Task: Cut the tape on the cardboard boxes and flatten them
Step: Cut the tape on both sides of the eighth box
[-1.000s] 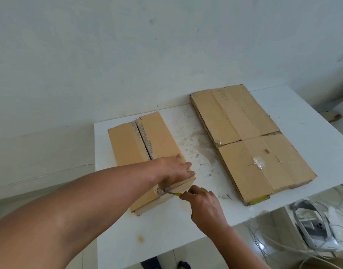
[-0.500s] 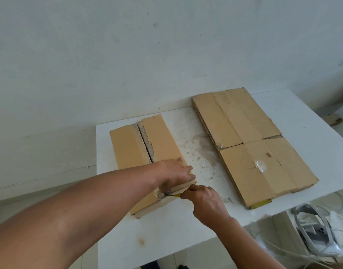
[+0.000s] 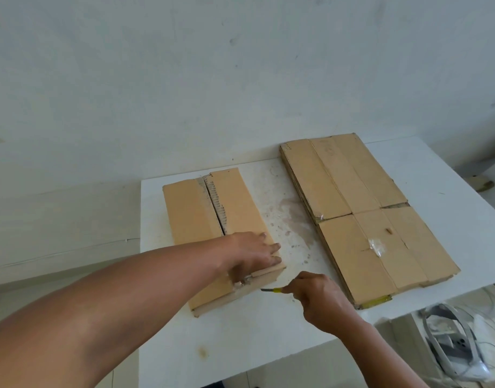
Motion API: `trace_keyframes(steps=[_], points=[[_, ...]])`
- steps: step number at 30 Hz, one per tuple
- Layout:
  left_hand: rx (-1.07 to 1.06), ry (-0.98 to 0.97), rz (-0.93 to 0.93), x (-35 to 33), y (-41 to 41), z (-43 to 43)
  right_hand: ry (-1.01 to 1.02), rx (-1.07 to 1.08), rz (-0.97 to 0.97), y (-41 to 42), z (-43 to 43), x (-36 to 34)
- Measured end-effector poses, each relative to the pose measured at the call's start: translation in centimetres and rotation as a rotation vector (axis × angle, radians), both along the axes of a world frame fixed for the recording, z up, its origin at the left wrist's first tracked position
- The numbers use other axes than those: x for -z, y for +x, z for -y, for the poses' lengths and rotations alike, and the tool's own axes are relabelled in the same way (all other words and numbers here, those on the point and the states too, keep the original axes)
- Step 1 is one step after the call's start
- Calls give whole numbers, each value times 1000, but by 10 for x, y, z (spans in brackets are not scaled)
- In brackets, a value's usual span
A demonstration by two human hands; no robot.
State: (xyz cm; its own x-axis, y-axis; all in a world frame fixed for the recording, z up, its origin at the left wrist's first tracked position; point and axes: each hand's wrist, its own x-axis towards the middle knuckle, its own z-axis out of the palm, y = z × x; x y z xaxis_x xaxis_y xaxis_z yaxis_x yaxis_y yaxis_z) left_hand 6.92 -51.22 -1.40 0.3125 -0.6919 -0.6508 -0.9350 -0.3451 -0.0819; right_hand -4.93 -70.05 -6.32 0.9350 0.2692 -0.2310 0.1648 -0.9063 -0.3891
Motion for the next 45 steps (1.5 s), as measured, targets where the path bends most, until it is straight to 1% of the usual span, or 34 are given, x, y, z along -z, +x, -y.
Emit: trace_keyframes(steps=[3, 5, 7, 10, 11, 13, 17, 19, 21, 23, 26, 29, 34, 37, 40, 42, 43, 45], points=[[-29, -72, -13, 2, 1, -4, 110, 57, -35, -5, -12, -1], [-130, -141, -61, 5, 5, -13, 193, 153, -123, -7, -20, -1], [-264, -235, -91, 8, 9, -26, 328, 301, -233, -10, -31, 0], [-487, -359, -97, 14, 8, -50, 536, 625, -290, -15, -63, 4], [-570, -390, -117, 18, 7, -59, 582, 693, -304, -16, -77, 6], [-661, -426, -160, 24, 6, -74, 612, 754, -314, -14, -104, 10], [-728, -491, -218, 31, 11, -97, 604, 847, -316, 2, -130, 17], [-774, -535, -172, 34, 18, -108, 596, 849, -329, 12, -127, 18], [-802, -543, -76, 38, 25, -121, 561, 819, -335, 25, -118, 18], [-810, -522, -11, 46, 28, -134, 493, 758, -335, 42, -104, 18], [-862, -534, 32, 58, 23, -144, 361, 658, -342, 77, -79, 14], [-929, -579, 135, 66, 8, -142, 292, 612, -317, 122, -55, 7], [-996, -550, 273, 71, -7, -121, 234, 553, -302, 188, -35, -6], [-1050, -511, 282, 63, -8, -102, 279, 507, -279, 215, -28, -3], [-1157, -428, 242, 56, -14, -76, 267, 423, -228, 239, -26, -3], [-1203, -397, 267, 47, -16, -53, 257, 364, -183, 253, -25, -3], [-1225, -399, 276, 43, -15, -44, 246, 347, -154, 257, -25, -3], [-1295, -461, 279, 35, -8, -33, 202, 325, -98, 261, -24, -6]])
